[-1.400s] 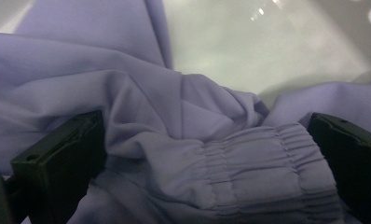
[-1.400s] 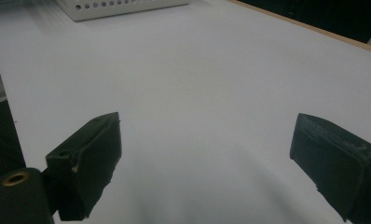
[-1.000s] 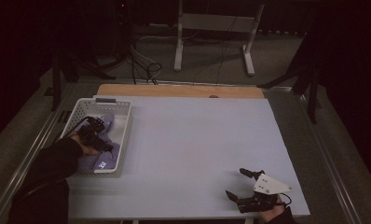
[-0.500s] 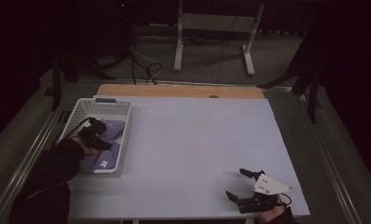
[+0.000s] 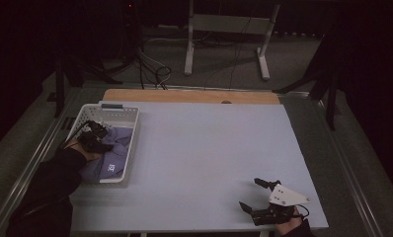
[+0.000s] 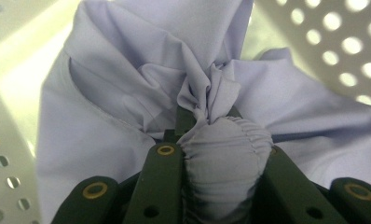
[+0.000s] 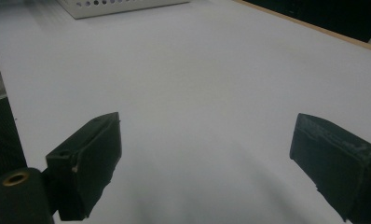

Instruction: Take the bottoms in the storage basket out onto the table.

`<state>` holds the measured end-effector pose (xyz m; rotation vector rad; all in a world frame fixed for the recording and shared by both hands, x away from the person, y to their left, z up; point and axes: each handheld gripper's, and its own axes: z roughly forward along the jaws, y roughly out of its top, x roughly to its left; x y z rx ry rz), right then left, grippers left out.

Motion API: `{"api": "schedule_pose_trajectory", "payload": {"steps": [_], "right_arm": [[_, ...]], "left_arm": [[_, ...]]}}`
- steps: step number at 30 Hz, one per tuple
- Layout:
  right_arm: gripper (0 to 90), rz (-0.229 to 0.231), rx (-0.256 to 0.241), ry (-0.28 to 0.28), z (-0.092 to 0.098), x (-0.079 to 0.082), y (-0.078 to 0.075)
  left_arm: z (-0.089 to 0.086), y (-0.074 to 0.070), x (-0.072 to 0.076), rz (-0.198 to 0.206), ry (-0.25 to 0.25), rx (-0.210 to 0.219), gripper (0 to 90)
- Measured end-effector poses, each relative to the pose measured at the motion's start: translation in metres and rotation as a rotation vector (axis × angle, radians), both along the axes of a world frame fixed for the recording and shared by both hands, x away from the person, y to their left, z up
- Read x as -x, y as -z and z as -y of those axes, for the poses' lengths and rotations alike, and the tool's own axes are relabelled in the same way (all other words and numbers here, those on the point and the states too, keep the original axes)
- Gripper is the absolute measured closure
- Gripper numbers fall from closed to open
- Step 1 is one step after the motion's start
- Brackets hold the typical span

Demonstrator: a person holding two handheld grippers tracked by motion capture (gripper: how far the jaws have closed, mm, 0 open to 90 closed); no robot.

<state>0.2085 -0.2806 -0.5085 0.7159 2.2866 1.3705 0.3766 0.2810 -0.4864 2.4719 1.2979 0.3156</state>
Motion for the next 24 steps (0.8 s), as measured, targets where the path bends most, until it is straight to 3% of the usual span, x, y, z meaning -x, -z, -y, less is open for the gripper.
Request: {"api": "schedule_pose_trajectory", "payload": {"steps": [7, 15, 17, 24], "right_arm": [[9.0, 0.000, -0.006, -0.002, 0.000, 0.000, 0.000], [9.0, 0.003, -0.009, 0.003, 0.001, 0.000, -0.001], [9.0, 0.003, -0.007, 0.006, 0.001, 0.000, -0.001], [9.0, 0.004, -0.007, 0.005, 0.001, 0.000, -0.001]], "left_arm": [[-0.014, -0.019, 0.007, 0.070, -0.056, 0.040, 81.5], [-0.027, -0.031, 0.013, 0.104, -0.093, 0.090, 81.4], [-0.033, -0.037, 0.016, 0.128, -0.110, 0.112, 81.4], [-0.042, -0.049, 0.022, 0.160, -0.118, 0.171, 81.4]]}}
